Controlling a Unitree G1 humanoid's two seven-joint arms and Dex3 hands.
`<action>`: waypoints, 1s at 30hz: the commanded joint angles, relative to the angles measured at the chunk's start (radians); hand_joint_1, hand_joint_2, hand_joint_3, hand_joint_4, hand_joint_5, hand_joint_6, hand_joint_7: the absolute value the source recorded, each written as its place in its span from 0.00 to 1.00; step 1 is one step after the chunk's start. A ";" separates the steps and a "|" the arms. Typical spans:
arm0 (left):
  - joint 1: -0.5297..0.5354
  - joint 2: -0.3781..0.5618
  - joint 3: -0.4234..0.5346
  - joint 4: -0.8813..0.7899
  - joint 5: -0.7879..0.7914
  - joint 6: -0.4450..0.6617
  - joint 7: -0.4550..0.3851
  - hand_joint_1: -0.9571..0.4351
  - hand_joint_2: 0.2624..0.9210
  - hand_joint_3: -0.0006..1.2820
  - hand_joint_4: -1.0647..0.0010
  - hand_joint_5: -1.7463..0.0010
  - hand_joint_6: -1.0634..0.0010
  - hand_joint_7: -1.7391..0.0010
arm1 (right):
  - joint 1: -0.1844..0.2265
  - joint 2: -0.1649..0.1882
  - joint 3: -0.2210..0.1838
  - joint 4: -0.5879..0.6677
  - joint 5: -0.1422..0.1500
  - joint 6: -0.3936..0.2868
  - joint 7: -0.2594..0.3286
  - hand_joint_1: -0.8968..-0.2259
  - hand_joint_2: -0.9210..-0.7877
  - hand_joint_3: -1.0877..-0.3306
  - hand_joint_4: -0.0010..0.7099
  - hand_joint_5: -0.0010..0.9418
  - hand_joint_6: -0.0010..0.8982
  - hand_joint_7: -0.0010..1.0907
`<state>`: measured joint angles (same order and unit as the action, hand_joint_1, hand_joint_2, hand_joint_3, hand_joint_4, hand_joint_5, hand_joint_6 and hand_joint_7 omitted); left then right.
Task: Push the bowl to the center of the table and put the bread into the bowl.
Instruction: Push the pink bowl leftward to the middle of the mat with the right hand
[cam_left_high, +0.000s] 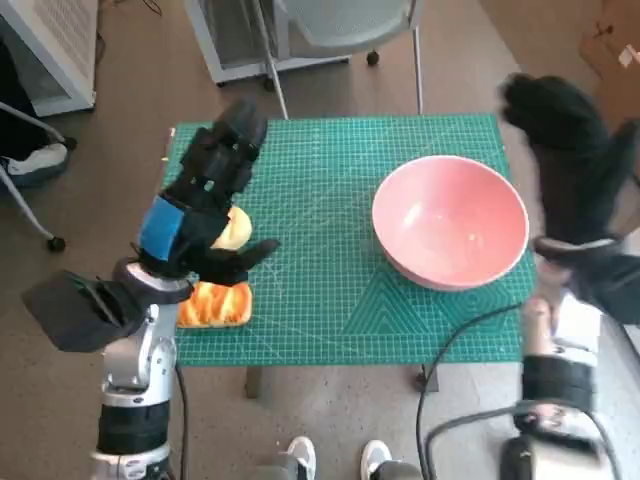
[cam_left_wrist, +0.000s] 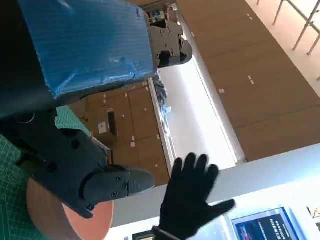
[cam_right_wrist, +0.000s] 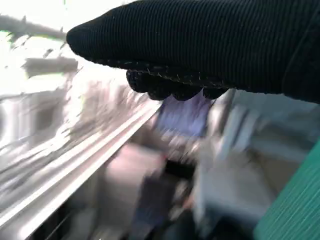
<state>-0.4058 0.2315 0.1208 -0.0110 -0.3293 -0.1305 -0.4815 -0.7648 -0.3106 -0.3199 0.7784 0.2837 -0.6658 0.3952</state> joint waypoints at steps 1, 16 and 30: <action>0.014 -0.004 -0.003 -0.018 -0.002 -0.003 0.004 0.54 0.26 0.56 1.00 1.00 1.00 0.81 | -0.045 -0.065 -0.023 0.207 -0.063 -0.037 -0.101 0.52 0.00 0.45 0.36 0.00 0.41 0.00; 0.019 -0.013 -0.002 -0.018 -0.008 0.001 0.012 0.55 0.26 0.56 1.00 1.00 1.00 0.81 | -0.084 -0.084 -0.045 0.466 -0.057 0.109 -0.158 0.54 0.00 0.37 0.26 0.00 0.32 0.00; 0.026 -0.018 -0.003 -0.034 -0.009 0.012 0.027 0.56 0.26 0.56 1.00 1.00 1.00 0.80 | -0.056 -0.019 -0.033 0.528 -0.081 0.259 -0.204 0.59 0.00 0.39 0.33 0.02 0.38 0.02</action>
<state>-0.3887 0.2203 0.1198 -0.0235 -0.3312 -0.1233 -0.4609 -0.8520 -0.3607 -0.3615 1.2816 0.2232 -0.4486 0.2085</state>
